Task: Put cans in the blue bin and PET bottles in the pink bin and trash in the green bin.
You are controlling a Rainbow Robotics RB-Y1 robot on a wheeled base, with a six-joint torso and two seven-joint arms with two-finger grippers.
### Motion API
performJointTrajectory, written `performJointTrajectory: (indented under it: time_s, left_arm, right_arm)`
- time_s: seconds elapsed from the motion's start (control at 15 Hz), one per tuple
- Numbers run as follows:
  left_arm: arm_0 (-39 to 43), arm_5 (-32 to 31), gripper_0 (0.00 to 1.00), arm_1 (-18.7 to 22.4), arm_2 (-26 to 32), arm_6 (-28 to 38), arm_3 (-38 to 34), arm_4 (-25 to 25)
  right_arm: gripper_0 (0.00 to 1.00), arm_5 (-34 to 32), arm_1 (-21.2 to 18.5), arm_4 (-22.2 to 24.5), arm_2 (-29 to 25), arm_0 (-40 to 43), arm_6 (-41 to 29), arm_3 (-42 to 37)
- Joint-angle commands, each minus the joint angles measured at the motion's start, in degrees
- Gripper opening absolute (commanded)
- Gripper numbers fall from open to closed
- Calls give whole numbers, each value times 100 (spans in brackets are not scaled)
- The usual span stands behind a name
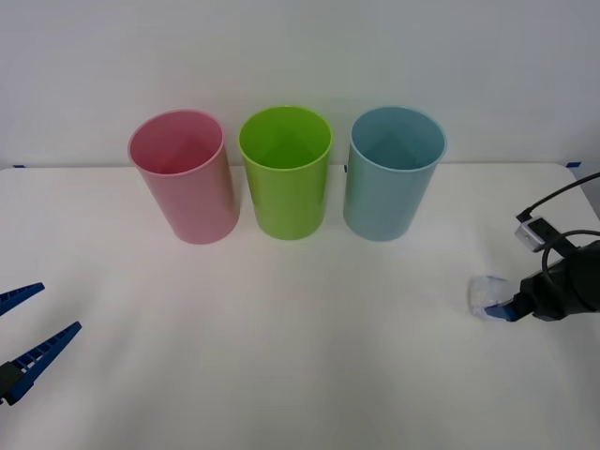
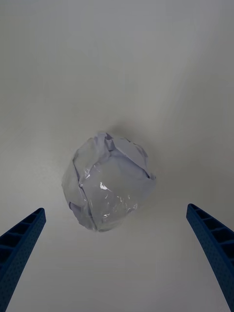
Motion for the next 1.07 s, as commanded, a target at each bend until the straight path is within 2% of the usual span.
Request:
performJointTrajectory:
  time_s: [0.07,1.07]
  left_arm:
    - [0,0,95,0,0,0,0,0]
    - [0,0,96,0,0,0,0,0]
  right_arm:
    - [100,67,69,64,17,-21,38,161]
    - [100,753,183,170,465,-294,12,934]
